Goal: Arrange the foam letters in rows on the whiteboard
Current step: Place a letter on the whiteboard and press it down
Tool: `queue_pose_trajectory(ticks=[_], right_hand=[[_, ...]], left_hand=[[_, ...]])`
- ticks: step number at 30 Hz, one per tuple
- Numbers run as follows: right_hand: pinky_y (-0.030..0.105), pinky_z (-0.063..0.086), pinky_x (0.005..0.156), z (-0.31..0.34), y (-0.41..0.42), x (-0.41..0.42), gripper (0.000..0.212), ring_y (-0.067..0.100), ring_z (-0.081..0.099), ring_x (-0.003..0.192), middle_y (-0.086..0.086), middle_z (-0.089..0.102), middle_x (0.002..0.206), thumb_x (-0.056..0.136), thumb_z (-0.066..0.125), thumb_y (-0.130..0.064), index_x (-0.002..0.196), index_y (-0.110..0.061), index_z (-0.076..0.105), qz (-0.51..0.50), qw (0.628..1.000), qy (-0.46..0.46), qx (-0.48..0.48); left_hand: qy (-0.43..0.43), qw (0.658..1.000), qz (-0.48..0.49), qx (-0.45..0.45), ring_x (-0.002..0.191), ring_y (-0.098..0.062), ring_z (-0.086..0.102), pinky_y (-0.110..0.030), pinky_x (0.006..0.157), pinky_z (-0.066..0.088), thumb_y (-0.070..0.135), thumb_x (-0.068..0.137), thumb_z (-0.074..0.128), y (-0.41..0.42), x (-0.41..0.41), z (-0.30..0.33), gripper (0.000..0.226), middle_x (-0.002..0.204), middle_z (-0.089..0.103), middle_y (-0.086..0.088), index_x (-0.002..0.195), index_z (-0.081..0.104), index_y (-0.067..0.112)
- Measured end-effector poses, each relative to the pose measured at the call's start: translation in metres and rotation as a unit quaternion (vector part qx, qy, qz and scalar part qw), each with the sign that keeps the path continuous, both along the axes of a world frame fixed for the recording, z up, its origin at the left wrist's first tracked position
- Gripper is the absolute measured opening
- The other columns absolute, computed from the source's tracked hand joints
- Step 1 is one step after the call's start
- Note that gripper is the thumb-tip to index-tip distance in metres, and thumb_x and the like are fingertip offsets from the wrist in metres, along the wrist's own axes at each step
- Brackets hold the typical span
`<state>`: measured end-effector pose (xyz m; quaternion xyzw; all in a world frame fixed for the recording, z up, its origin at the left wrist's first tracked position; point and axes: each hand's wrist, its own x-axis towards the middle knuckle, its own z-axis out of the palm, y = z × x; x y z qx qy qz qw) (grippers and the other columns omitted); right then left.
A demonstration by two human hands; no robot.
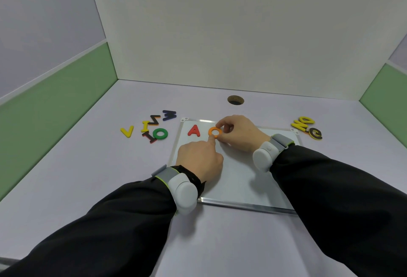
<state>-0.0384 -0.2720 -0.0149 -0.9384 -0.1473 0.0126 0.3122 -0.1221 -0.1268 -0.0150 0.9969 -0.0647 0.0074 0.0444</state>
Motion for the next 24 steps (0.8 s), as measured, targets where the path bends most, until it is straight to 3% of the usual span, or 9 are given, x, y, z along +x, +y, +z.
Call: queue_pose_trajectory(ticks=[24], right_hand=[[0.018, 0.04, 0.064, -0.0012, 0.0003, 0.0004, 0.024, 0.007, 0.055, 0.07, -0.004, 0.066, 0.084, 0.083, 0.071, -0.033, 0.104, -0.022, 0.069, -0.01, 1.0, 0.009, 0.011]], left_hand=[[0.008, 1.0, -0.001, 0.004, 0.059, -0.016, 0.045, -0.027, 0.051, 0.03, 0.029, 0.096, 0.032, 0.0007, -0.0007, 0.0019, 0.06, 0.067, 0.046, 0.003, 0.154, 0.02, 0.018]])
